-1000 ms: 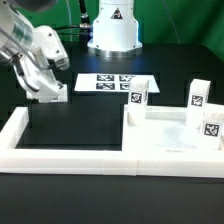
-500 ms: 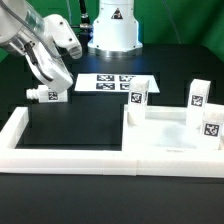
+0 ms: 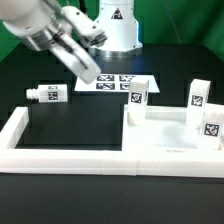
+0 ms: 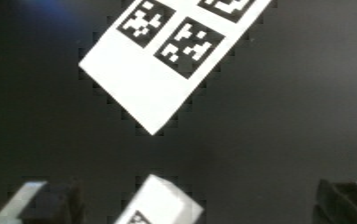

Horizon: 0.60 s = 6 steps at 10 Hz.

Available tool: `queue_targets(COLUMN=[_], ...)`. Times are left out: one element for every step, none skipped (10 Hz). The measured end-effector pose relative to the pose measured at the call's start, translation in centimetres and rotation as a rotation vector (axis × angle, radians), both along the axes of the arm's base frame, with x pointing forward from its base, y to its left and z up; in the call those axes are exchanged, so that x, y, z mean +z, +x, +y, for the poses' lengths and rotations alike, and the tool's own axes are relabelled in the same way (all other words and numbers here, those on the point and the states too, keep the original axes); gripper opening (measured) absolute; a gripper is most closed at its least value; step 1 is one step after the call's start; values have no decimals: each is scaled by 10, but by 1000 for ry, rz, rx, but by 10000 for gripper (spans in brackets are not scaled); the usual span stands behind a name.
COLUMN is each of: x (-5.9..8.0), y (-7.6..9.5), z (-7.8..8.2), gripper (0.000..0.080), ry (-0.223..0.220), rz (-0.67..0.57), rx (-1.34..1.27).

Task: Assemble square table

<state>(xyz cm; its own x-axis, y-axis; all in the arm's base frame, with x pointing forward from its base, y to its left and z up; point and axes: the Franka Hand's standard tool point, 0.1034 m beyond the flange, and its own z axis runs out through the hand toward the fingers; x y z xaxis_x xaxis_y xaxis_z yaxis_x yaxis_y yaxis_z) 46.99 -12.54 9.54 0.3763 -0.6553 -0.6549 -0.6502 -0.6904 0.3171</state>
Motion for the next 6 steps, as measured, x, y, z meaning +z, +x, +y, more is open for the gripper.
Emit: queue_targets(x=[1,0,-1,-1,-1,-3], y=[-2,-2,-2,-2,-3,-1], z=[5,5,4,4,4,-1], gripper=[649,649,649,649,649,649], ry=[-10,-10,-11,-11,-7,78], rz=[8,9,10,10,9,-52], rx=[13,12,10,11,15,141])
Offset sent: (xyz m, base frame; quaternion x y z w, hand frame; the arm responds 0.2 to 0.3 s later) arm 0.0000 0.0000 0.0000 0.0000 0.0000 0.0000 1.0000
